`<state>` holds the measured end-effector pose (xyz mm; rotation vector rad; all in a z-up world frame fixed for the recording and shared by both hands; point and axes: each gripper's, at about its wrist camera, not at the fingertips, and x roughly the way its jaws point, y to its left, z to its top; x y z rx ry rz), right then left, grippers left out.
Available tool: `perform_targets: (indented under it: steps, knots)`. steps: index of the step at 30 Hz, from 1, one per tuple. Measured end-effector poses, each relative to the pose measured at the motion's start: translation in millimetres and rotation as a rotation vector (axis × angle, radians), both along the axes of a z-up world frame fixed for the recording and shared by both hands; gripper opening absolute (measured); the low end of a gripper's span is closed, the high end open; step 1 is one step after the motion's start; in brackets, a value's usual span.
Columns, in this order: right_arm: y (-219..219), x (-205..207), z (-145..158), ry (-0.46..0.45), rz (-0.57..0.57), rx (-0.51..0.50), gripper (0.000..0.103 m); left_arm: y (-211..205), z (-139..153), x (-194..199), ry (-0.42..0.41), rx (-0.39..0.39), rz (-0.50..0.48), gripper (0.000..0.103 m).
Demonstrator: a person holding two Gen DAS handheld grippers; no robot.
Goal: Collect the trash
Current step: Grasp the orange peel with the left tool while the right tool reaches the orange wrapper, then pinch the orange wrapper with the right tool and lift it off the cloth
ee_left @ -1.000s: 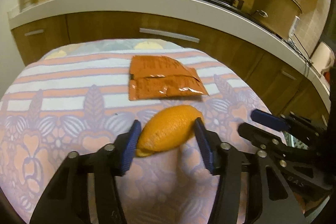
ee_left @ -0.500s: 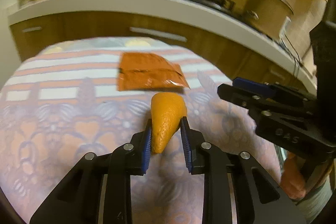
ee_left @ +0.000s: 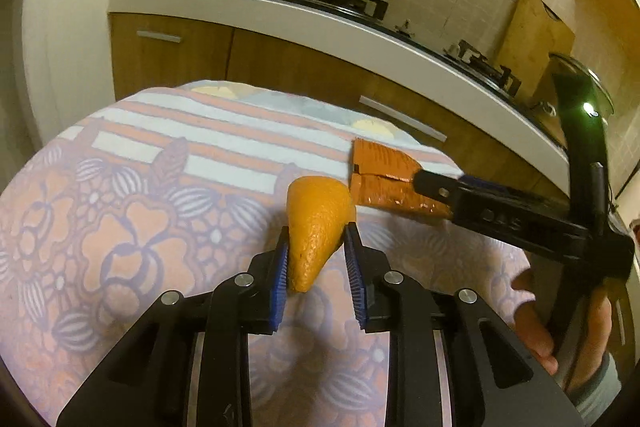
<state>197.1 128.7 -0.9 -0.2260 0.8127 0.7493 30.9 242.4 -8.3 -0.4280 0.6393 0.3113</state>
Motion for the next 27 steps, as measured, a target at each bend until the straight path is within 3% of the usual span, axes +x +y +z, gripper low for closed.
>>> perform_targets:
  steps: [3,10,11,14,17,27]
  knots:
    - [6.5,0.2,-5.1,-0.011,0.006,-0.013,0.073,-5.3,1.3,-1.2,-0.005,0.033,-0.002,0.025]
    - [22.5,6.3,-20.7,0.001,-0.014,-0.119,0.073,-1.4,-0.8,-3.9,-0.003,0.006,0.005,0.026]
    - [23.8,7.6,-21.9,0.004,-0.015,-0.125,0.064,-1.4,-0.9,-3.7,-0.002,0.006,0.004,0.026]
    - [24.3,4.8,-20.3,-0.008,0.006,-0.113,0.028,-2.0,-0.3,-3.5,-0.002,0.011,0.003,0.026]
    - [22.6,-2.4,-16.7,-0.03,0.028,-0.096,0.007,-2.2,-0.2,-4.3,-0.003,0.01,0.002,0.026]
    - [-2.1,-10.5,-0.6,-0.017,0.013,-0.01,0.001,-0.5,-0.3,-5.2,-0.01,0.008,0.006,0.026]
